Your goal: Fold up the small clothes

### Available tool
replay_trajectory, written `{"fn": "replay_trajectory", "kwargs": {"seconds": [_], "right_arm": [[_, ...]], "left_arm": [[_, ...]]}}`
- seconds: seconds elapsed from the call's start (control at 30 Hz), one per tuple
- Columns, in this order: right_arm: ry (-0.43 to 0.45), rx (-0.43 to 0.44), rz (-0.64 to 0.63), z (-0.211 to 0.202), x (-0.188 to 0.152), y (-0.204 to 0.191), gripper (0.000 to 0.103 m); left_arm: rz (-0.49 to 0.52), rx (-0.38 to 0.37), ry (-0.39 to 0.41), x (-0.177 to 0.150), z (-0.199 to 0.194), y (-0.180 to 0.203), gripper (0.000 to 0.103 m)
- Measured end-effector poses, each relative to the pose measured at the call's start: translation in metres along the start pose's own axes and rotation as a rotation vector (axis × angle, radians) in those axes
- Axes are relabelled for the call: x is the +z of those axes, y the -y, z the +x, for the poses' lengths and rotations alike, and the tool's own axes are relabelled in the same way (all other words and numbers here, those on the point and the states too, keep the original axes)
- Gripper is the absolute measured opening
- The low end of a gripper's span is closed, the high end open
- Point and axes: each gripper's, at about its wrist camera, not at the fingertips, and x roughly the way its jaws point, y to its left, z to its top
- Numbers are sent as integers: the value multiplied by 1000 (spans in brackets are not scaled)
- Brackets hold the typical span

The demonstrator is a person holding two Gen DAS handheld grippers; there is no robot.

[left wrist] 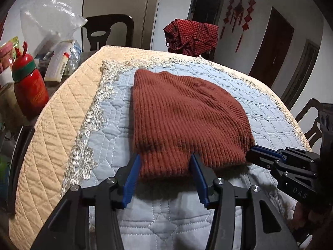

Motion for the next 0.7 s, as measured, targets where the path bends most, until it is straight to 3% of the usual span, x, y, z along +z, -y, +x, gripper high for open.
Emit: {"fn": "replay_trajectory", "kwargs": {"seconds": [0.37, 0.7], "right_arm": [[-16, 20, 33, 2, -7, 7, 11], [66, 24, 31, -18, 15, 7, 11]], "left_arm": [[-15, -13, -49, -9, 4, -8, 52], [21, -26, 47, 16, -19, 8, 52]]}}
